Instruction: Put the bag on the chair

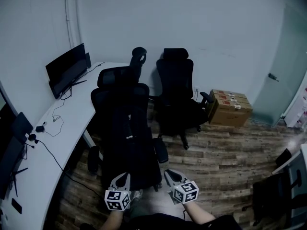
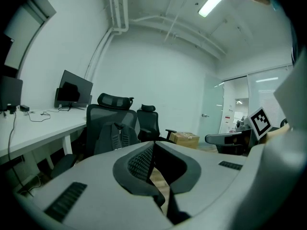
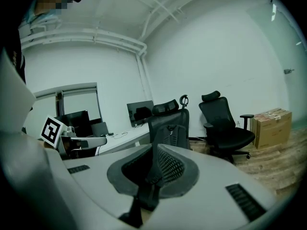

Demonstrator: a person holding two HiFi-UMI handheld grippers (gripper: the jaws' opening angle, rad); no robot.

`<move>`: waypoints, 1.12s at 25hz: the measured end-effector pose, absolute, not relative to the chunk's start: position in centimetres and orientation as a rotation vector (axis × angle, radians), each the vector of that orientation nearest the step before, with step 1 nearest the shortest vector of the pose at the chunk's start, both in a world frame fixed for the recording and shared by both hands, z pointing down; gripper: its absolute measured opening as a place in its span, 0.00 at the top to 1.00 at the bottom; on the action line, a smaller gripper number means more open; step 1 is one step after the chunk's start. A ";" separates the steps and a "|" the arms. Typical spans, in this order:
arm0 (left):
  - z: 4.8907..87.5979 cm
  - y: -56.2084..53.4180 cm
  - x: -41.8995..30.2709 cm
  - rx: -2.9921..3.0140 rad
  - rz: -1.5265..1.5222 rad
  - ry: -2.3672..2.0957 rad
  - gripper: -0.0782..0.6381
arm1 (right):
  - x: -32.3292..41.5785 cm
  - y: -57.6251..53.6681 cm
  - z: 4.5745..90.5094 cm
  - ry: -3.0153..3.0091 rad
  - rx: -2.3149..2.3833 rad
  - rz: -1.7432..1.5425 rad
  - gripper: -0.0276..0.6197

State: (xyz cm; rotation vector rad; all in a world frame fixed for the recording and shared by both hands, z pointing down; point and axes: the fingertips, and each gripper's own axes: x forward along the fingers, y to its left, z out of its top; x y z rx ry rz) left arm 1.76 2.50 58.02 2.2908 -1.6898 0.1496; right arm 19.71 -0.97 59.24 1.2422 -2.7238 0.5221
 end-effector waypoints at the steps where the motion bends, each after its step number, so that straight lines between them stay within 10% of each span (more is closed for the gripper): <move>1: 58.1 3.1 2.2 2.295 0.153 -1.682 0.86 | 20.0 -0.3 59.3 -2.723 1.243 0.527 0.86; 28: 58.6 10.0 6.3 2.359 0.176 -1.610 0.86 | 23.4 7.1 61.5 -2.684 1.286 0.606 0.88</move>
